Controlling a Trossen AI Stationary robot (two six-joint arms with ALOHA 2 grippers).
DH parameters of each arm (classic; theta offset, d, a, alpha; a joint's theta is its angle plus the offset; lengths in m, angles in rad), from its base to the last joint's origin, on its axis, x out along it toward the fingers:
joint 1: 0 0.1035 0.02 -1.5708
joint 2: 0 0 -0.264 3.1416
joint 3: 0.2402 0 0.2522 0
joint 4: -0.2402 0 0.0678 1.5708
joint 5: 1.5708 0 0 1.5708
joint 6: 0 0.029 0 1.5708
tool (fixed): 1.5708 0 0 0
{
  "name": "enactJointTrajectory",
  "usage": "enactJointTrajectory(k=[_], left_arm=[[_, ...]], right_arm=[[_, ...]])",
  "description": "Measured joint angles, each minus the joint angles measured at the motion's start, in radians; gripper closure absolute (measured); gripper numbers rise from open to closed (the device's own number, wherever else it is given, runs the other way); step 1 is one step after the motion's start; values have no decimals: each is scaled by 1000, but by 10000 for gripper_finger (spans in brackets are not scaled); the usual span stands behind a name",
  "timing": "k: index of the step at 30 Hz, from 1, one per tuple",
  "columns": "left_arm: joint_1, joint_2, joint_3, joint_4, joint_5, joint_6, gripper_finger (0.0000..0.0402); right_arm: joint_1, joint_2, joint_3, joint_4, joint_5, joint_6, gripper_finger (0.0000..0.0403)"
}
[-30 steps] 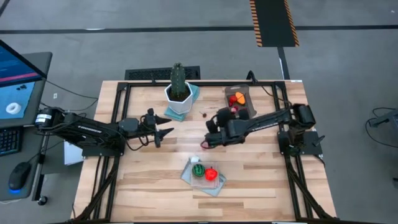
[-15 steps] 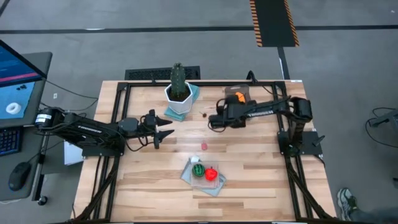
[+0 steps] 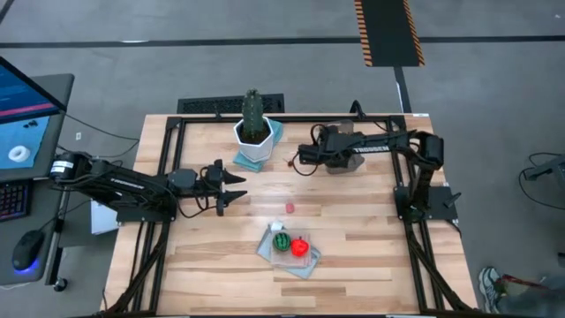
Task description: Pick and placing Produce into tupperware
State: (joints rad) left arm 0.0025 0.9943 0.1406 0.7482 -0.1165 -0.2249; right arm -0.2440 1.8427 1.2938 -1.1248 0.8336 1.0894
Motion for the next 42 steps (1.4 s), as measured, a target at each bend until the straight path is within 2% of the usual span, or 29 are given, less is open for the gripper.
enactJointTrajectory(k=[7,10,15,21,23,25,29,32,38,42], left_arm=[[-30,0,0,2,-33,1,189],[-37,0,0,2,-46,3,189],[-37,0,0,2,-48,5,189],[-37,0,0,1,-48,12,189],[-37,0,0,-4,-48,11,189],[-37,0,0,-12,-48,6,189],[-37,1,0,-36,-48,-5,189],[-37,1,0,-47,-48,-22,189],[-60,1,0,-58,-48,-33,189],[-87,1,0,-51,-48,-33,189]], right_arm=[[4,0,0,-22,-4,-22,185],[15,0,0,-20,-2,-25,151],[64,0,41,45,7,-99,140],[158,0,110,297,-21,-394,143],[177,0,119,378,-78,-509,143],[185,0,126,452,-204,-617,143],[174,0,126,512,-435,-706,143],[151,1,126,510,-492,-727,143],[70,7,126,507,-684,-785,143],[14,31,124,488,-704,-802,143]])
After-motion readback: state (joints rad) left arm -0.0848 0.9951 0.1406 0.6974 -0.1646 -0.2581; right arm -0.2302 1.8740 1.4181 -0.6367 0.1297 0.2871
